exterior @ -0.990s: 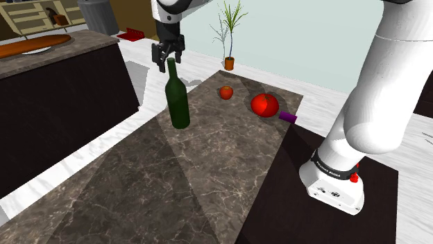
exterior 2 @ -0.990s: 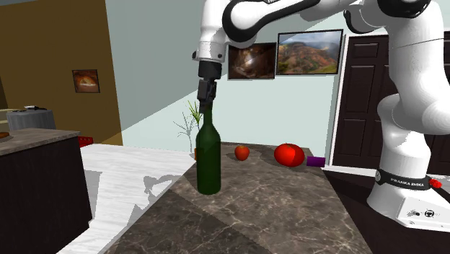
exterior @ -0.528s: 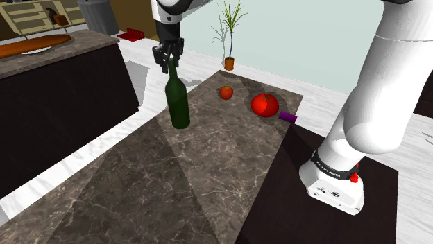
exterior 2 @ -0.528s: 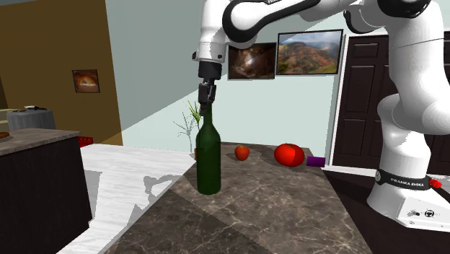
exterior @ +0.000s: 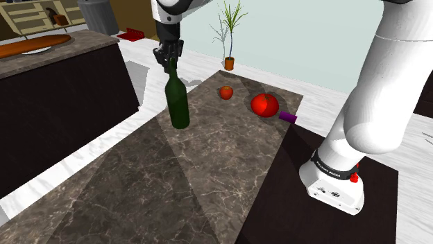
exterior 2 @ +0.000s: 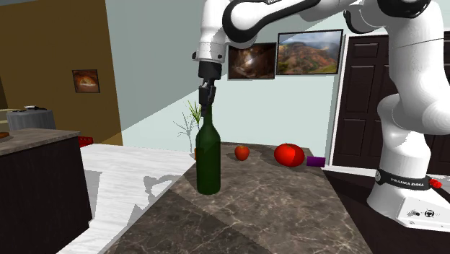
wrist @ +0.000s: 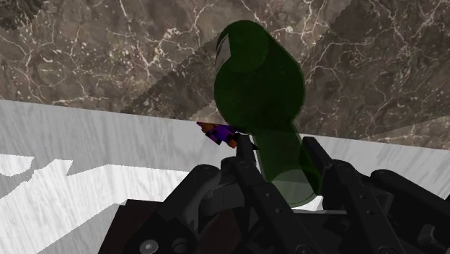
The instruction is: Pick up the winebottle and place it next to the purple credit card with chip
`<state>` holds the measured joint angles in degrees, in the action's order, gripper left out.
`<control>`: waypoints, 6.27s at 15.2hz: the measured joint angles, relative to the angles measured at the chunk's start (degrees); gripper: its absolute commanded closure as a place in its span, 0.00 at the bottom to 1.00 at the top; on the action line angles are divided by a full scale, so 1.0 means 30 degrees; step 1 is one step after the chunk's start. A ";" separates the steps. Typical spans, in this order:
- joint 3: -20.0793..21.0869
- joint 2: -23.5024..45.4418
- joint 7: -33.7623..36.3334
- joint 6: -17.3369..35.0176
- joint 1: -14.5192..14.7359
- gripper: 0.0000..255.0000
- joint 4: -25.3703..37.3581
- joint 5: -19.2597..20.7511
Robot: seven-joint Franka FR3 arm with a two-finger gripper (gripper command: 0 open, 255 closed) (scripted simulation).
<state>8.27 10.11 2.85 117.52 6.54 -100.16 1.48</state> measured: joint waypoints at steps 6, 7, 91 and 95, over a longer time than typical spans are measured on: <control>-0.0003 -0.0151 -0.0050 -0.0982 -0.0017 1.00 0.0829 -0.0035; 0.0004 -0.0148 -0.0037 -0.1263 -0.0006 1.00 0.1114 -0.0035; -1.2039 -1.1133 -1.8825 -1.6546 -0.6506 1.00 0.5254 0.1169; -1.1776 -1.1976 -1.8588 -1.5410 -0.6649 1.00 0.3325 0.1429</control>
<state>-27.06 -25.82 -52.91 71.29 -13.40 -90.18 5.76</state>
